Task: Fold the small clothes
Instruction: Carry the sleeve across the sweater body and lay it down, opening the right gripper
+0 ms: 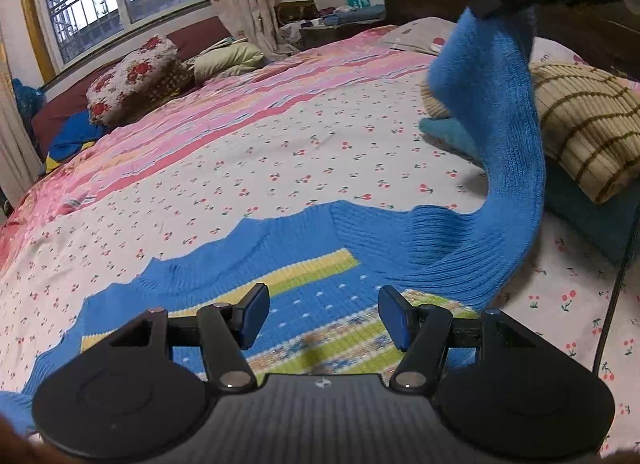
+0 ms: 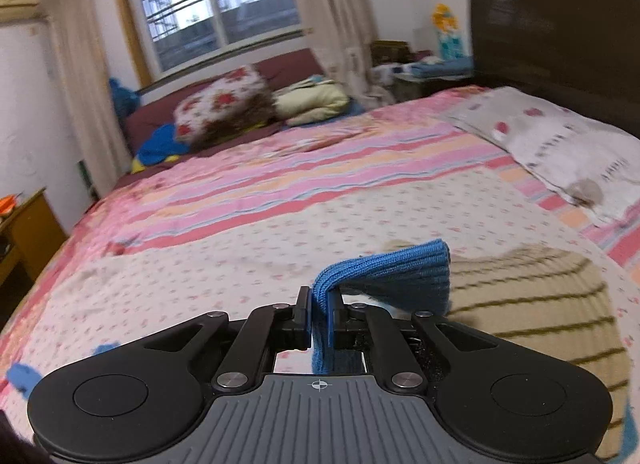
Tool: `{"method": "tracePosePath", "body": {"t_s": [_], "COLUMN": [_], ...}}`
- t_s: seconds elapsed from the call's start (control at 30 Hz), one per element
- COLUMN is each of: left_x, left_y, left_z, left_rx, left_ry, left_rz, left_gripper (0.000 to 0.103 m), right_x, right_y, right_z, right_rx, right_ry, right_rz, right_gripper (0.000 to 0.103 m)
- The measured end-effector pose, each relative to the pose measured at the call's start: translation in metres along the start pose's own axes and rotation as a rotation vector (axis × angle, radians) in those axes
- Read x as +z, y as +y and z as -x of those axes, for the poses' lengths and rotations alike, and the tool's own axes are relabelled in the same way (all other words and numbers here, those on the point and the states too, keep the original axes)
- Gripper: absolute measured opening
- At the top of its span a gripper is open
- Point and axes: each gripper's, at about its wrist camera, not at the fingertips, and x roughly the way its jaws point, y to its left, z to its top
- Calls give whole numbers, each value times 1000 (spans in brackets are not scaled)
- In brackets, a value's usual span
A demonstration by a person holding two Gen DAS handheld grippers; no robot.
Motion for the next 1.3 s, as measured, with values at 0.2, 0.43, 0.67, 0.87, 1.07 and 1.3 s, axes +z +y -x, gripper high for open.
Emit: {"method": "tracePosePath", "body": {"t_s": [0.2,0.43,0.67,0.87,1.07,1.3], "left_x": [-9,-21,-36,-63,-92,-115], "left_y": [18,43,67,95,118,137], "left_z": [5,9,17,29,38,44], "left_rx": [12,33,61,98,132,146], "left_ry": [-2,3,6,26,60,83], "left_rz": [34,80,116,158,200,242], "left_gripper": [66,66,66,66,67,67], "right_x": [-3,-10,-22,-41,-74,-127], "right_y": [44,90,140,182,227,273], "right_z": [-10,-22,-36,-53,-75,-86], "right_rx": [55,112,169,207,227,303], "right_ry": [27,64,99,130,143,212], "right_rz": [68,130,193,261,390,640], "right_gripper": [7,6,6,6,6,8]}}
